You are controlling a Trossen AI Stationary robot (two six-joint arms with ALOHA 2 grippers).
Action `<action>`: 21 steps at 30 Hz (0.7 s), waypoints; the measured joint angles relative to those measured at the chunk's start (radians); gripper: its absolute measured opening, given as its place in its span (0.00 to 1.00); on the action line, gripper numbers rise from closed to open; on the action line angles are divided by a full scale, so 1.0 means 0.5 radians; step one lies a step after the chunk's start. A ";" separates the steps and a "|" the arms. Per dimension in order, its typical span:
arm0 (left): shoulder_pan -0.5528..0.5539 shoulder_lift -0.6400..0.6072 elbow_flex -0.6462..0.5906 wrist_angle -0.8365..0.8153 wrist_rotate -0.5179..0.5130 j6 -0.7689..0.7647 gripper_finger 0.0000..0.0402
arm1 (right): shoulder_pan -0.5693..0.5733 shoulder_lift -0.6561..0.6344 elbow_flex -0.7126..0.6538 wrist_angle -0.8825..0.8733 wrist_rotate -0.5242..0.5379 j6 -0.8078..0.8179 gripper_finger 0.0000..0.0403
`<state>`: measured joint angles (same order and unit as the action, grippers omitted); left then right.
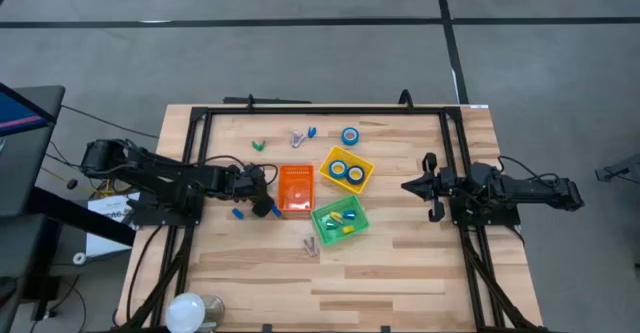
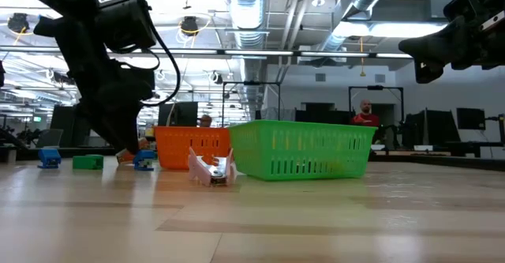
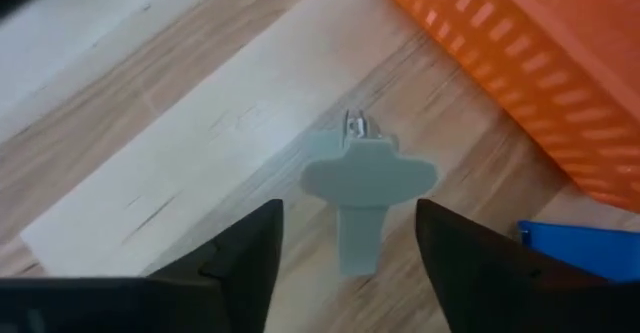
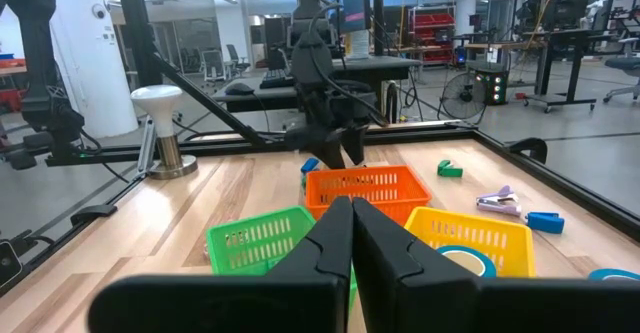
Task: Pick and place Stapler, Stapler remover, tape
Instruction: Put the gray stapler remover into the orange bin
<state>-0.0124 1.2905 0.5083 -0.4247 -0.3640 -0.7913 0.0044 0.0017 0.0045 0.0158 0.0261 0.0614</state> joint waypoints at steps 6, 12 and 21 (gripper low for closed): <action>0.000 0.000 0.000 0.011 0.039 0.001 0.40 | 0.000 0.001 0.000 0.000 0.000 0.000 0.00; 0.000 0.000 0.000 0.026 0.053 0.001 0.29 | 0.000 0.000 0.000 0.000 0.000 0.000 0.00; -0.004 -0.001 0.000 0.039 0.140 0.001 0.17 | 0.000 0.000 0.000 0.000 0.000 0.000 0.00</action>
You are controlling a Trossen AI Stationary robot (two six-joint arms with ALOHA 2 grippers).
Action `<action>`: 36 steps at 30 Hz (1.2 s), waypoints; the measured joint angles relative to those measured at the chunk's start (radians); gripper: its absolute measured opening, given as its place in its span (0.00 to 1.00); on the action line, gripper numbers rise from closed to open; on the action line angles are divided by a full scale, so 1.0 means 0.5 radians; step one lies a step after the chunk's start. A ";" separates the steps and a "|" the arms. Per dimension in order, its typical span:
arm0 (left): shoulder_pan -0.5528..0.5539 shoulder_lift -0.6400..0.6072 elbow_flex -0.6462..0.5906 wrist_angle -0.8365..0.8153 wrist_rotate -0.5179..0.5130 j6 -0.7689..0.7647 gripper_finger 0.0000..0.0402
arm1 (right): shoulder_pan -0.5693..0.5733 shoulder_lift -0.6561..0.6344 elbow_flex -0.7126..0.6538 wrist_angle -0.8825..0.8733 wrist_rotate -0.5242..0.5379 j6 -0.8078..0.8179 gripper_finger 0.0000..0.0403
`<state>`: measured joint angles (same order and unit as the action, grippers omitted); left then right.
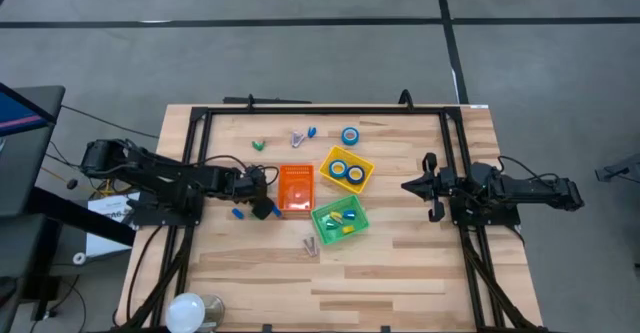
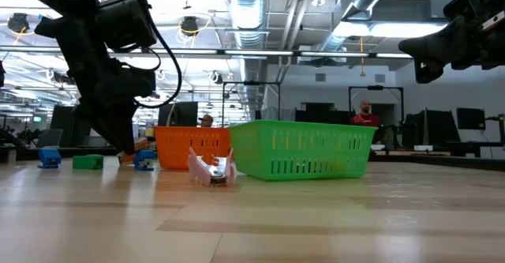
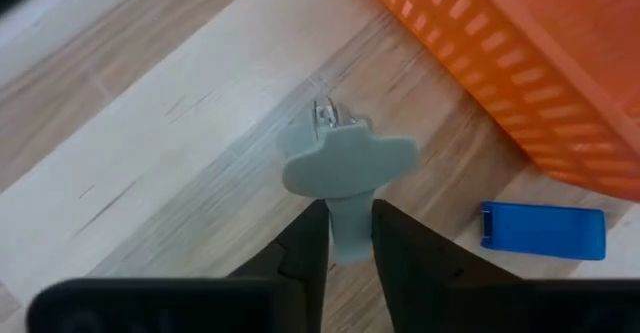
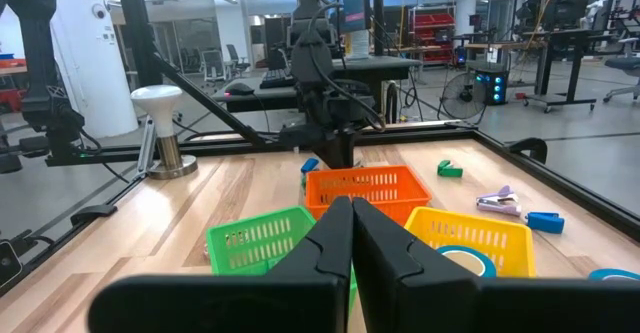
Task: Pick and place Stapler, Stapler remover, tape
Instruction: Put the gray stapler remover into the orange bin
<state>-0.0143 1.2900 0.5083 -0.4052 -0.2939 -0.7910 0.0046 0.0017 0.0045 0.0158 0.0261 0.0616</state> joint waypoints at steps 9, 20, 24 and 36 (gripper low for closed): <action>0.000 -0.036 0.000 0.011 0.000 0.001 0.09 | 0.000 0.001 0.000 0.000 0.000 -0.001 0.00; 0.000 -0.373 0.003 -0.017 -0.063 0.002 0.09 | 0.000 0.000 0.000 0.000 0.000 0.000 0.00; 0.000 -0.471 0.003 -0.015 -0.100 0.001 0.09 | 0.000 0.000 0.000 0.000 0.000 0.000 0.00; -0.008 -0.503 0.180 0.229 -0.108 0.505 0.09 | 0.000 0.000 0.000 0.000 0.000 -0.001 0.00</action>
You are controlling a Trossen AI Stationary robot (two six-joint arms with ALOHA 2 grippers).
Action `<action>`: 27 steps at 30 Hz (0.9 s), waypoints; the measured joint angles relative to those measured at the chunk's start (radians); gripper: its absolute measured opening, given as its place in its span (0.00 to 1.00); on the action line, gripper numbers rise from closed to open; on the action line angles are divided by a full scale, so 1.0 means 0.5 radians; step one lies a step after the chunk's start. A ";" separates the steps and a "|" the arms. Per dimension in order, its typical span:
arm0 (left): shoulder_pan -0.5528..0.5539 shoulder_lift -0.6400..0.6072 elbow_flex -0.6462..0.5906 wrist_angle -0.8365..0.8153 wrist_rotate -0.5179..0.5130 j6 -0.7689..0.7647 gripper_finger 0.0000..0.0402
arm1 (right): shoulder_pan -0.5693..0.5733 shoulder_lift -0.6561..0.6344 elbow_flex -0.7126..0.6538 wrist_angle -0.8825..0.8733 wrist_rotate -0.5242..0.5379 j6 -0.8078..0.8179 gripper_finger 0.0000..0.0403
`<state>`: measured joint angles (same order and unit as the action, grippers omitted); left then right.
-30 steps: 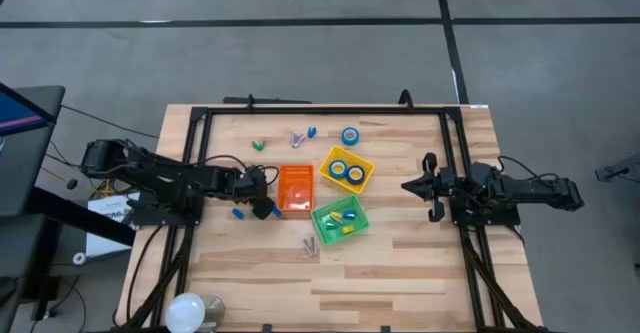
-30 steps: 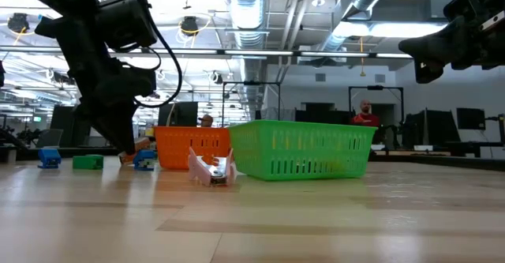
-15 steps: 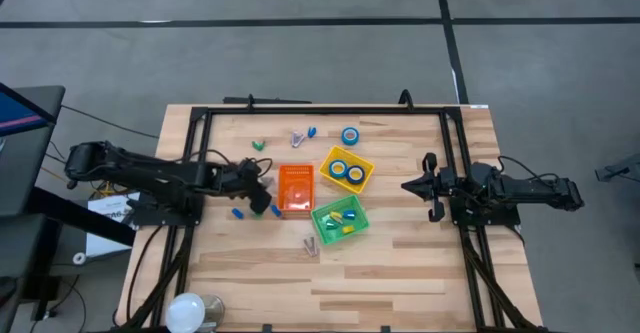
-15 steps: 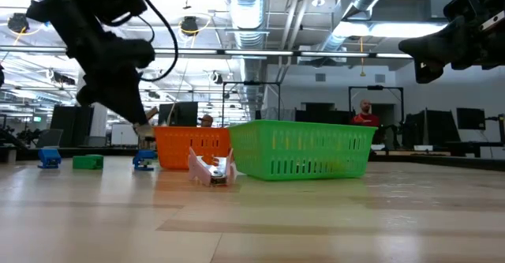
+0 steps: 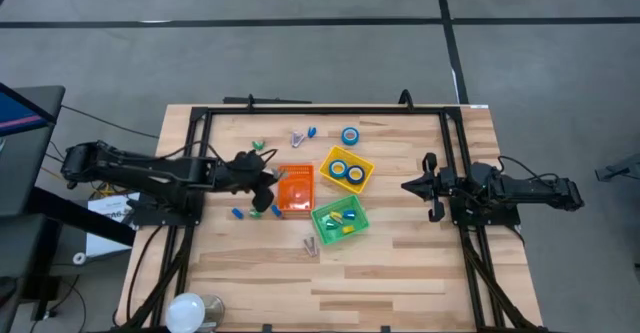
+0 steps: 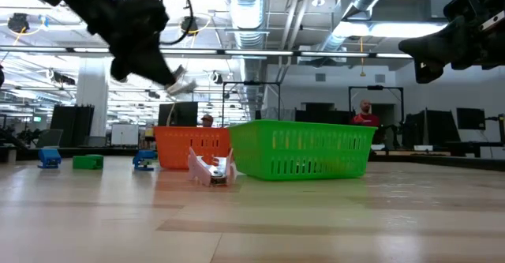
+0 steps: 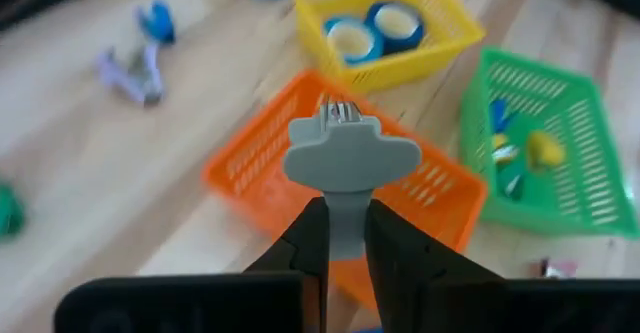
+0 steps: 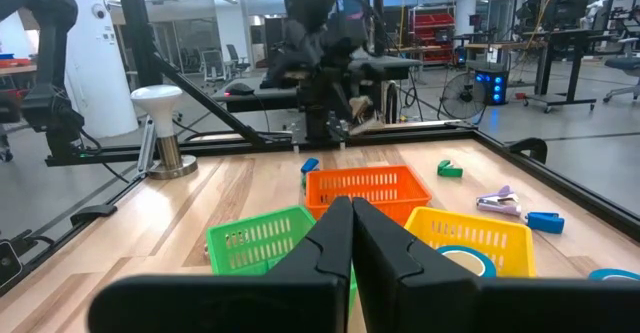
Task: Pick and place Stapler, Stapler remover, tape
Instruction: Put the gray stapler remover into the orange bin
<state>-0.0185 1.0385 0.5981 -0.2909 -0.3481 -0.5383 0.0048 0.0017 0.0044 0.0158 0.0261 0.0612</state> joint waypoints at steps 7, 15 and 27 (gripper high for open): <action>0.000 0.173 0.119 0.317 0.000 0.242 0.09 | 0.000 0.001 0.000 0.000 0.000 0.000 0.00; 0.000 0.375 0.130 0.463 0.064 0.236 0.10 | 0.000 0.001 0.000 0.000 0.000 0.000 0.00; 0.014 0.647 0.121 0.455 0.086 0.223 0.11 | 0.000 0.001 0.001 0.000 0.000 0.000 0.00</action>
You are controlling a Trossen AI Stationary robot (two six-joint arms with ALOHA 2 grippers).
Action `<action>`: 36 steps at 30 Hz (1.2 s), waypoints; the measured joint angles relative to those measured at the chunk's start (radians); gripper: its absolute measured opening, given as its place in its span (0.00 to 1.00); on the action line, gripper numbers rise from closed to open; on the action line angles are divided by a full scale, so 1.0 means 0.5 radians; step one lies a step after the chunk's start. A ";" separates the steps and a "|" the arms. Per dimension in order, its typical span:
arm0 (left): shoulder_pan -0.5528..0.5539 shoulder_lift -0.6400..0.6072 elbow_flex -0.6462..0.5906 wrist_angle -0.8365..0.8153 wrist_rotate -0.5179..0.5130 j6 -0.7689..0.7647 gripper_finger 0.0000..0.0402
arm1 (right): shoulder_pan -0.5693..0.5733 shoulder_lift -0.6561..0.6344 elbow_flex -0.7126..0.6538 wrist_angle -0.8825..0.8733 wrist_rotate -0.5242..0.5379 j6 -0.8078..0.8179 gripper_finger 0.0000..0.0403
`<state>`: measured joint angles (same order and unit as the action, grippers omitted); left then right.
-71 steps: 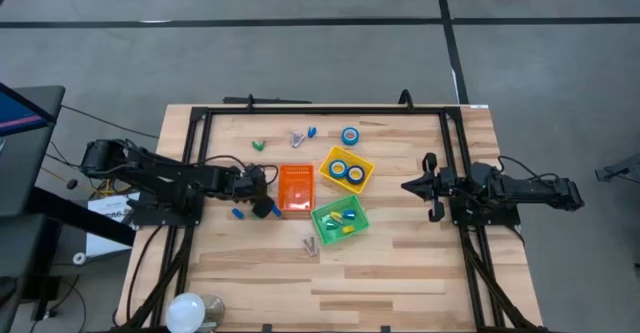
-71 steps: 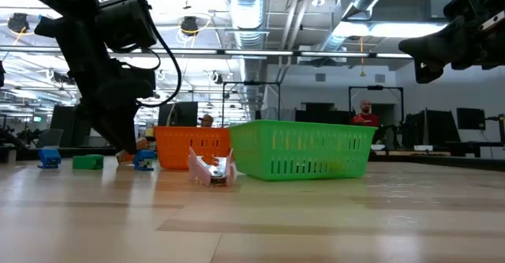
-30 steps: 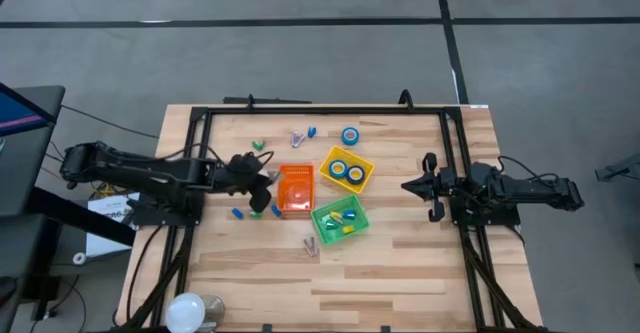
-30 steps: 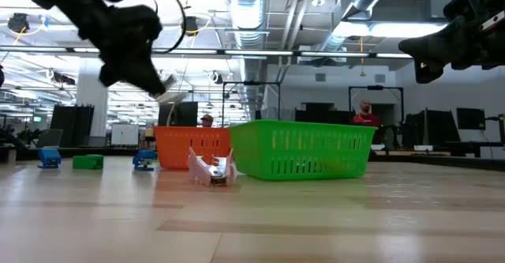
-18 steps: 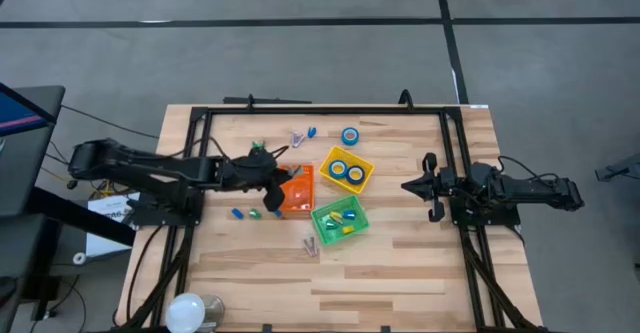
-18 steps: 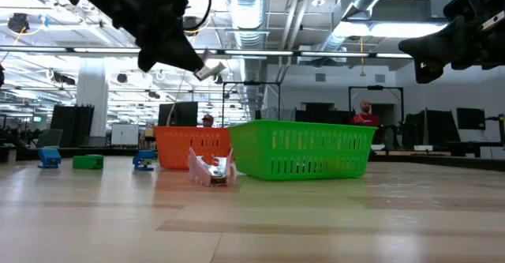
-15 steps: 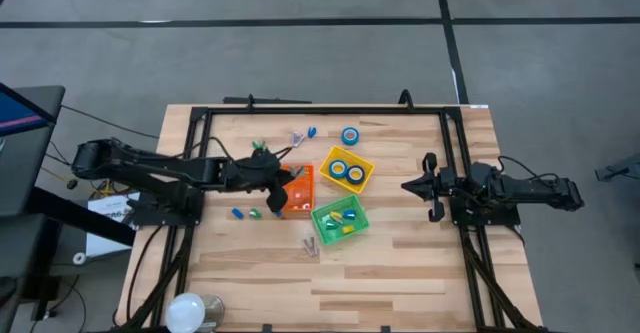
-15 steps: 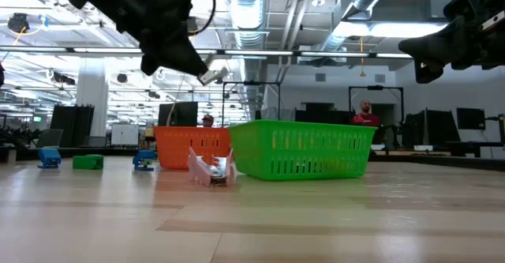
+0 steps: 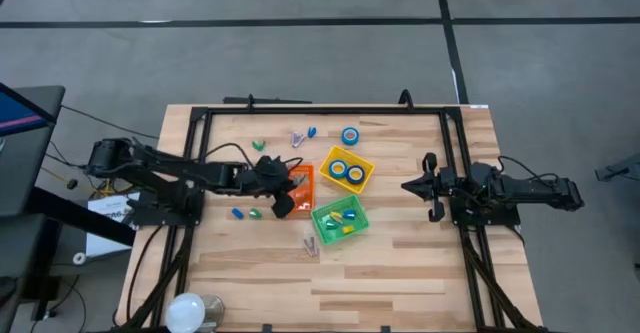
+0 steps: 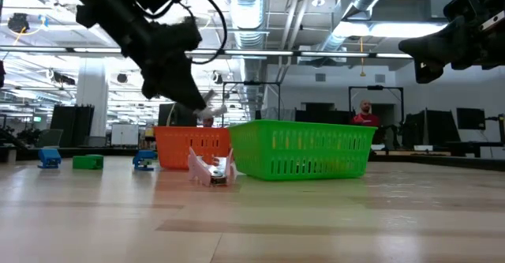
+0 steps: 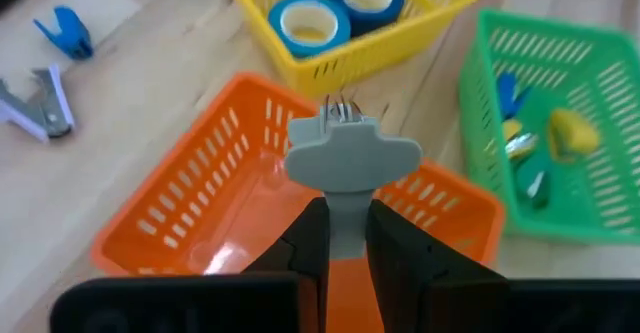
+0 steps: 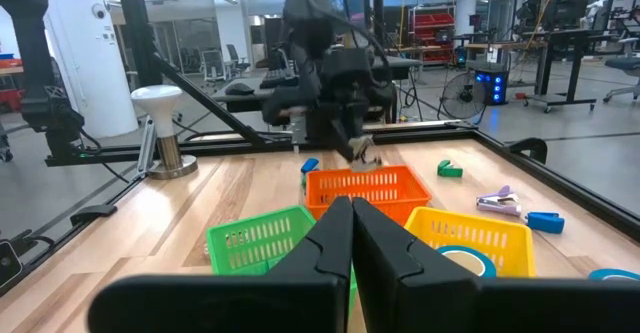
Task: Pick and place Stapler, Stapler remover, tape
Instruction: Put the gray stapler remover into the orange bin, then put the green stapler into the green bin
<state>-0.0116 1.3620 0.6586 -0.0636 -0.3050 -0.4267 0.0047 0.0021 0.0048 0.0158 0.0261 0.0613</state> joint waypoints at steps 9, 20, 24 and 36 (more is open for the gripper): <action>0.000 0.130 -0.001 -0.006 0.000 0.000 0.11 | 0.000 0.000 0.000 0.000 0.000 0.000 0.00; 0.000 0.130 -0.001 -0.003 -0.001 -0.001 0.14 | 0.000 -0.001 -0.001 0.000 0.000 0.000 0.00; 0.000 0.130 -0.001 -0.006 -0.001 -0.001 0.23 | -0.001 0.000 0.000 0.000 0.000 0.001 0.00; 0.000 0.113 -0.001 -0.015 0.000 0.005 0.49 | 0.000 0.000 0.000 0.000 0.000 0.001 0.00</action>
<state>-0.0116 1.4185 0.6582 -0.0711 -0.3049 -0.4240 0.0048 0.0021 0.0048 0.0158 0.0261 0.0616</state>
